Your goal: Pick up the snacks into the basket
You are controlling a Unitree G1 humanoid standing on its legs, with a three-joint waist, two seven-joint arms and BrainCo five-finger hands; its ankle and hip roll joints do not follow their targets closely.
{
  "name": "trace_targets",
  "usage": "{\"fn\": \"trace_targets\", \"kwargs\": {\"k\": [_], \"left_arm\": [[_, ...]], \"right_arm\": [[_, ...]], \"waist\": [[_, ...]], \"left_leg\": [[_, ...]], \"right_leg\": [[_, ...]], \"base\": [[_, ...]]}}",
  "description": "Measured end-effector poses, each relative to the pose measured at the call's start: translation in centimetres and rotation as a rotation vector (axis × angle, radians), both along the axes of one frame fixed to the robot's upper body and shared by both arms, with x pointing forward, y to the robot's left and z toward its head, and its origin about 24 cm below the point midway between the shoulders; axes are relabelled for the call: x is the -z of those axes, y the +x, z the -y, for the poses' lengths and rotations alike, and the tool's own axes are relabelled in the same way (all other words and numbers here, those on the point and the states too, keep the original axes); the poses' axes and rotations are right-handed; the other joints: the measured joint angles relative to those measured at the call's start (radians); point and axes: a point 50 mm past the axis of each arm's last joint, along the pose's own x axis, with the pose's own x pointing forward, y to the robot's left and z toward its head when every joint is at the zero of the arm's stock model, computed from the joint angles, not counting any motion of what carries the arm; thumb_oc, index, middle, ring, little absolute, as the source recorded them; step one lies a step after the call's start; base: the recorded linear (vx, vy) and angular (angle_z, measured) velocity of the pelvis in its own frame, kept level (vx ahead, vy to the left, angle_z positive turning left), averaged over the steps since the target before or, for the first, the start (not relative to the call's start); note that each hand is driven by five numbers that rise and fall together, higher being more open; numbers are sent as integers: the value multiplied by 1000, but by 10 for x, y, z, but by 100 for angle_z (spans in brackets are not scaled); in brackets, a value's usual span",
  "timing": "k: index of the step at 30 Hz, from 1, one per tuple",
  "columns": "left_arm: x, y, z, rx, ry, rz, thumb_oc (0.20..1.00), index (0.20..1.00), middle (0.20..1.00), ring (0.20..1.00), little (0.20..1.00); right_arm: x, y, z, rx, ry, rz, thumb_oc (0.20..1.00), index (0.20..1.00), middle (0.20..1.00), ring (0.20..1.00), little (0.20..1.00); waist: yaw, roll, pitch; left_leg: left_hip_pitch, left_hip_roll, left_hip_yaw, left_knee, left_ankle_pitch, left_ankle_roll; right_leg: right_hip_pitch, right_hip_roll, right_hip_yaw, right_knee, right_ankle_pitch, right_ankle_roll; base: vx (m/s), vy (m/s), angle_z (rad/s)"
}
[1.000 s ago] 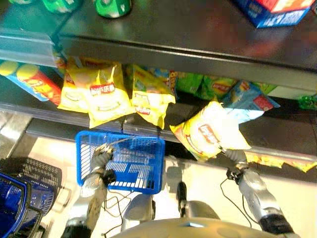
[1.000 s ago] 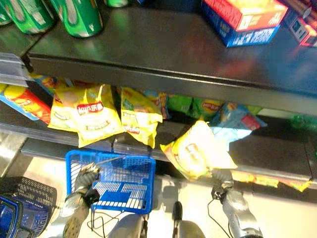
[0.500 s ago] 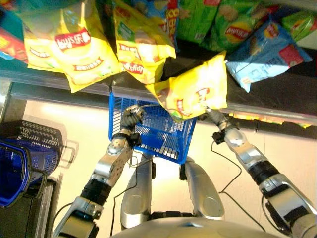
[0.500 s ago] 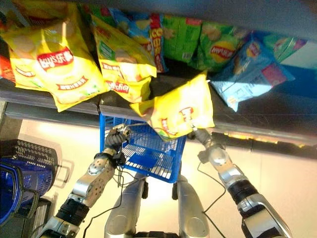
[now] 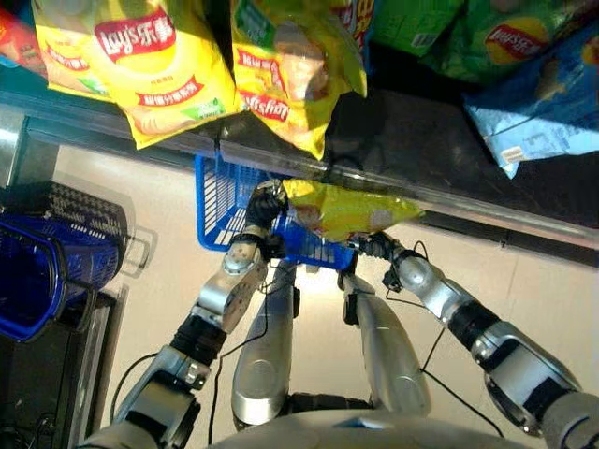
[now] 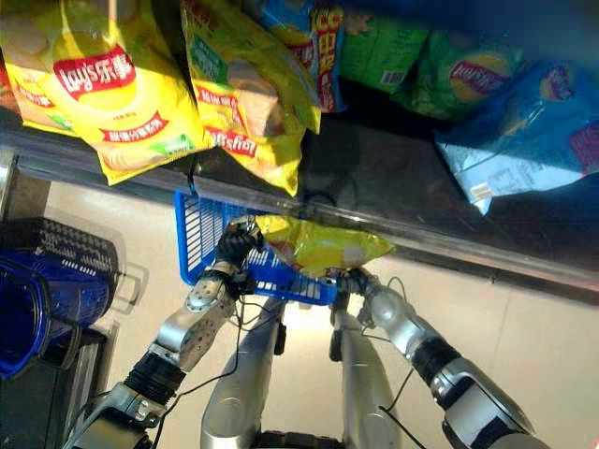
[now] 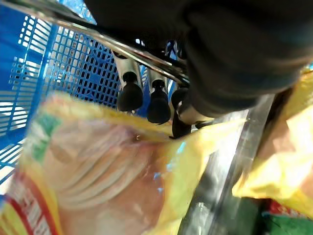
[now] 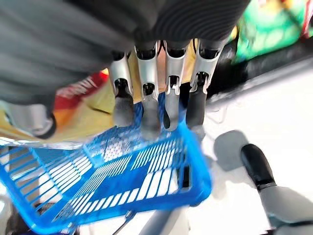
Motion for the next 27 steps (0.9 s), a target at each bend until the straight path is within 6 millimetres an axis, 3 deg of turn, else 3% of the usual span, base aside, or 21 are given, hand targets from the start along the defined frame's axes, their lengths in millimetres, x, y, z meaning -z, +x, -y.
{"fn": "trace_targets", "kwargs": {"k": [4, 9, 15, 22, 25, 26, 27], "left_arm": [[12, -2, -6, -23, 24, -51, 200, 200, 200, 200, 200], [10, -3, 0, -5, 10, -44, 200, 200, 200, 200, 200], [-17, 3, 23, 59, -68, 60, 200, 200, 200, 200, 200], [-40, 9, 50, 135, -105, 117, 200, 200, 200, 200, 200], [-45, 8, 58, 157, -139, 132, 200, 200, 200, 200, 200], [-49, 8, 62, 168, -143, 144, 200, 200, 200, 200, 200], [-57, 10, 69, 193, -143, 168, 200, 200, 200, 200, 200]], "right_arm": [[4, -4, 7, -2, -49, -3, 200, 200, 200, 200, 200], [5, 11, 2, 37, -91, 1, 200, 200, 200, 200, 200], [-9, 40, -6, 67, -191, 31, 200, 200, 200, 200, 200], [-17, 54, 5, 133, -310, 36, 200, 200, 200, 200, 200], [-33, 64, 9, 154, -348, 86, 200, 200, 200, 200, 200], [-38, 67, 9, 149, -365, 101, 200, 200, 200, 200, 200], [-46, 73, 10, 152, -392, 119, 200, 200, 200, 200, 200]], "waist": [[-11, -7, 2], [-10, -7, 2], [1, -5, 1], [20, -3, 2], [25, -1, 0], [34, -1, -1], [40, -1, 0]], "left_leg": [[66, -13, 13, -20, 3, 14], [54, -13, 13, -13, 0, 13], [-96, -24, 2, 31, 2, 10], [-221, -37, -7, 79, 5, 8], [-247, -48, -13, 78, 3, 8], [-259, -49, -17, 74, -1, 2], [-285, -55, -27, 79, -24, -29]], "right_leg": [[54, -15, 10, -1, -15, 14], [30, -15, 17, 28, -21, 20], [-139, -27, 10, 115, -29, 12], [-265, -43, -2, 183, -47, 7], [-302, -53, 0, 199, -61, 10], [-313, -53, -1, 198, -59, 8], [-335, -59, -2, 190, -56, 5]], "base": [[1, 25, -2], [-21, 1, -3], [-24, -7, 4], [-11, 17, 8], [2, 4, 6], [2, 6, 14], [1, 0, 21]]}}
